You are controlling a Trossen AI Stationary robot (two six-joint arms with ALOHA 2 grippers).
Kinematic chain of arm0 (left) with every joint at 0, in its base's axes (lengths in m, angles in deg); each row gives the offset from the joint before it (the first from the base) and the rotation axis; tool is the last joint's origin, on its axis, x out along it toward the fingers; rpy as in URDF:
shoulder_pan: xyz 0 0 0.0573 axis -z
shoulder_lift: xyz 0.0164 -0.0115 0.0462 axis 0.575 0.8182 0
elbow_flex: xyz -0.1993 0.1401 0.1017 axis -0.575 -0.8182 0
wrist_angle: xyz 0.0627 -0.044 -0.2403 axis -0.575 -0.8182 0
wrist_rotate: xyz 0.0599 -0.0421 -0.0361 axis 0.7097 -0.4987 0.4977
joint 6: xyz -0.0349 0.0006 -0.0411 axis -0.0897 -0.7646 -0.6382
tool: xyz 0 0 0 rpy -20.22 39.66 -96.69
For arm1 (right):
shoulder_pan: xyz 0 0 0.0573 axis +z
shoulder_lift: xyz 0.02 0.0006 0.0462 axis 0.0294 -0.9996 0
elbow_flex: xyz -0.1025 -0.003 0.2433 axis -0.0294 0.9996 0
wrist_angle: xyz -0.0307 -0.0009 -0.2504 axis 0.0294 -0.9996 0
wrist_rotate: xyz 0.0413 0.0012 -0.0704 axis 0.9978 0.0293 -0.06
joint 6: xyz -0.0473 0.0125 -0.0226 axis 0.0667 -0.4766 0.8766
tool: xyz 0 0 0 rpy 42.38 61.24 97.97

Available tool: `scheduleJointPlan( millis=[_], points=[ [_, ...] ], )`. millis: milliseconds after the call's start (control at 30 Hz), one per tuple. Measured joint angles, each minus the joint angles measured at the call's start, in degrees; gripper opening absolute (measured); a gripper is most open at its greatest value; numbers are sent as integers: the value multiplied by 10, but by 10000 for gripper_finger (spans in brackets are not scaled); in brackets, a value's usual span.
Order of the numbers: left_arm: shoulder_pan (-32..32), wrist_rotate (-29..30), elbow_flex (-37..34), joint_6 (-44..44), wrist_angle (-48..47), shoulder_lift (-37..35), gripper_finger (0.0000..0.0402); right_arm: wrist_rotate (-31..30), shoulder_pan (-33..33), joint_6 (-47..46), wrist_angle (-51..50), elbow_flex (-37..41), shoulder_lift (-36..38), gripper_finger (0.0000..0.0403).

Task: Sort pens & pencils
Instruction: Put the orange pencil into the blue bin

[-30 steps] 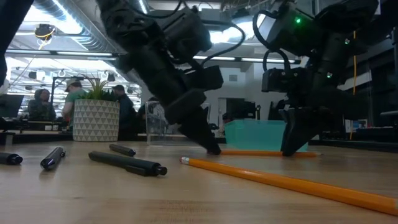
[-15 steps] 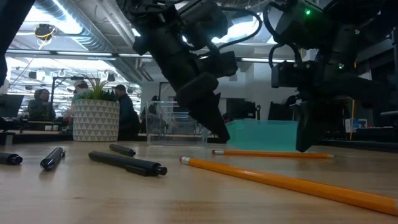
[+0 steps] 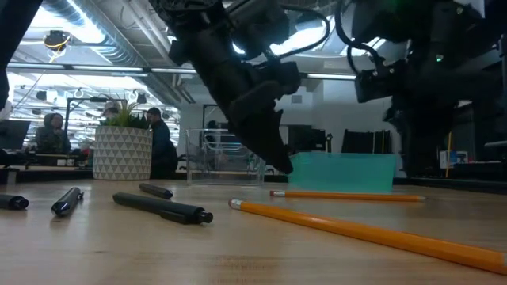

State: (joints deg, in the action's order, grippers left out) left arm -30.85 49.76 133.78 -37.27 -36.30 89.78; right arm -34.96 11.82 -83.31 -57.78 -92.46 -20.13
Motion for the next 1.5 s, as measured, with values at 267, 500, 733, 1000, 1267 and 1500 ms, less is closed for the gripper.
scheduleJointPlan(
  millis=[267, 500, 733, 1000, 1267, 1500],
  points=[
    [9, 45, 0, -42, 1, -16, 81, -5, 20, -221, -8, 5, 28, 4],
    [12, 59, 0, -43, -8, -18, 80, -11, 31, -260, -3, 5, 18, 2],
    [11, 60, 0, -56, -5, -18, 80, -5, 33, -338, 42, 44, 18, 2],
    [11, 74, 0, -54, -6, -18, 80, -13, 36, -355, 76, 62, 18, 1],
    [12, 74, 0, -53, -7, -18, 80, -15, 36, -355, 78, 62, 16, 0],
    [12, 74, 0, -52, -7, -18, 80, -16, 36, -354, 81, 62, 7, 0]
  ],
)
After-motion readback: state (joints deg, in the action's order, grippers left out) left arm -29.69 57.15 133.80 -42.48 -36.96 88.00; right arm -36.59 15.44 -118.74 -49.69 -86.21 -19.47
